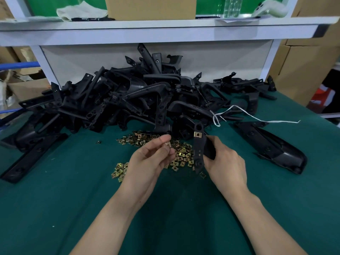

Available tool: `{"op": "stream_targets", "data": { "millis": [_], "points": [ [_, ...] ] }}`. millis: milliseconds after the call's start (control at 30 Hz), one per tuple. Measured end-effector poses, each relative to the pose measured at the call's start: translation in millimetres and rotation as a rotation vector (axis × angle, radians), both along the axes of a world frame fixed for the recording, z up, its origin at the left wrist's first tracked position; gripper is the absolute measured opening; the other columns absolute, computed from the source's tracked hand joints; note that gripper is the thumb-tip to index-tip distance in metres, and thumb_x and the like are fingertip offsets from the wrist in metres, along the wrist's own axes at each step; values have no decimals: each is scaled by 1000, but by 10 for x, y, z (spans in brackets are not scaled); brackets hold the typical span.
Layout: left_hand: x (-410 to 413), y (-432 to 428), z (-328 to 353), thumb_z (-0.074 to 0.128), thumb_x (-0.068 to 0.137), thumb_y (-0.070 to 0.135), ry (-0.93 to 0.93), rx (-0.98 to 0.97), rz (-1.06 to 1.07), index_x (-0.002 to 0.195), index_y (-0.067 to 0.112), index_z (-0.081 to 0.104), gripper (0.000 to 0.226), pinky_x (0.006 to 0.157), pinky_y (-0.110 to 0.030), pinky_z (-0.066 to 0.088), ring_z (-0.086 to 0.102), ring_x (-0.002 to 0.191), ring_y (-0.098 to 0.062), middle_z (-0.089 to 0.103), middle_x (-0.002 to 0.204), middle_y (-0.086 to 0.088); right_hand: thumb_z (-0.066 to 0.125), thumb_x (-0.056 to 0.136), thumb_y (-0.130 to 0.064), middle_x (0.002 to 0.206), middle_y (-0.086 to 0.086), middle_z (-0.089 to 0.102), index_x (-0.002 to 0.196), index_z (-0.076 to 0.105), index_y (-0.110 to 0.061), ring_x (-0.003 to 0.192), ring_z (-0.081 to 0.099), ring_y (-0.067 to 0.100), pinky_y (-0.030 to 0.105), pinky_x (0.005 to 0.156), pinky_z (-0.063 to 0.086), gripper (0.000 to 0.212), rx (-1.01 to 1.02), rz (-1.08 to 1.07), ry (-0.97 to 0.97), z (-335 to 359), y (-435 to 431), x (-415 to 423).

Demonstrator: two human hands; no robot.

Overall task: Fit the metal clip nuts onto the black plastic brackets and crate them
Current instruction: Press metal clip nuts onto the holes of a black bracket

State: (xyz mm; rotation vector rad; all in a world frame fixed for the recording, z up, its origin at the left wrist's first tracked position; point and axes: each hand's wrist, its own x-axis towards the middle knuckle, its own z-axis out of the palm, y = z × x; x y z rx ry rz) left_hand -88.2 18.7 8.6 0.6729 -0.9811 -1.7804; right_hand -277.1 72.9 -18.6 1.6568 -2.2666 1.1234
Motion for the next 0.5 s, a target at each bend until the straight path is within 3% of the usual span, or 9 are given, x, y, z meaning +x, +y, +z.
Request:
{"op": "stream_targets", "data": {
  "millis": [167,500],
  "points": [
    [-5,-12,6,69,79,8,30,-12,14,118,5,68,39,80,-23,58,71,85,-17,67,88,-10,47,85,-58,84,-10,69,114,53,-34,72,65,29,33,59,40,39,-9,2,7,18,7,9],
    [3,21,34,69,79,9,26,38,-45,117,0,69,38,78,-26,59,70,82,-16,69,84,-9,47,84,-57,86,-9,71,116,56,-32,72,67,28,33,59,42,42,-2,-1,14,27,9,10]
  ]
}}
